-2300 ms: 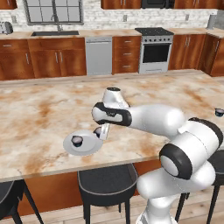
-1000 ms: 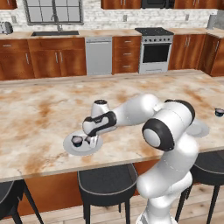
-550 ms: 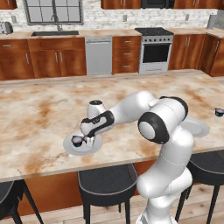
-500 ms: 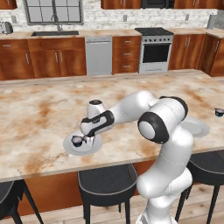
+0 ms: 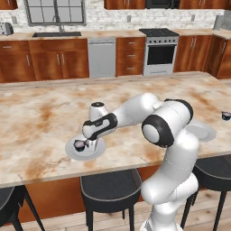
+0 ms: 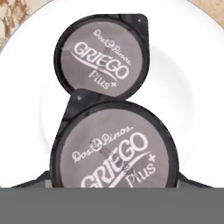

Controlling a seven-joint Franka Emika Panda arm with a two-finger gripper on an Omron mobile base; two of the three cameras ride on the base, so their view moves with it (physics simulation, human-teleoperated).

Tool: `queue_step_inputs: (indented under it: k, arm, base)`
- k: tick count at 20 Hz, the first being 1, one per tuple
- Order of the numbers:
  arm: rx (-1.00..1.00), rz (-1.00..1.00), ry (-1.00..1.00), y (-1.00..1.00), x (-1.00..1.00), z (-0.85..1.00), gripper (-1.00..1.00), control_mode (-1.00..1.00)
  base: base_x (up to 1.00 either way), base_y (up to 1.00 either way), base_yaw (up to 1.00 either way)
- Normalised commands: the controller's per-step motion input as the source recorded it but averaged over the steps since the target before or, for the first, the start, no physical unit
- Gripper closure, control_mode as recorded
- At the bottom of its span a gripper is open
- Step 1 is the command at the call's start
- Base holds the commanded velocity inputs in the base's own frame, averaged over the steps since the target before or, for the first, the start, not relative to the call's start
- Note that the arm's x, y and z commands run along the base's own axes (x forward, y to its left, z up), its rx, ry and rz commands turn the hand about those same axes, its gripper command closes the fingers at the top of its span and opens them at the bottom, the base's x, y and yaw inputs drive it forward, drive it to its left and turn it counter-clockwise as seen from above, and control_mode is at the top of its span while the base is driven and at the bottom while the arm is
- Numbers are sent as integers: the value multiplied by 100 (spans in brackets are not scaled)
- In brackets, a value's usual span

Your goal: Place two yogurt containers on each plate.

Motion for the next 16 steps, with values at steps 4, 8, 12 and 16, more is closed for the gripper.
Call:
queue_step_inputs:
  k: [4, 8, 12, 16]
  arm:
    - [0, 0, 0, -7, 0, 0, -100, -100]
    - [0, 0, 0, -16, -14, 29, -100, -100]
    - [3, 0, 0, -8, -29, 100, -100, -100]
    - [0, -7, -1, -64, -13, 53, -100, -100]
  base:
    - [0, 0, 0]
    - [0, 0, 0]
    - [0, 0, 0]
    - [0, 0, 0]
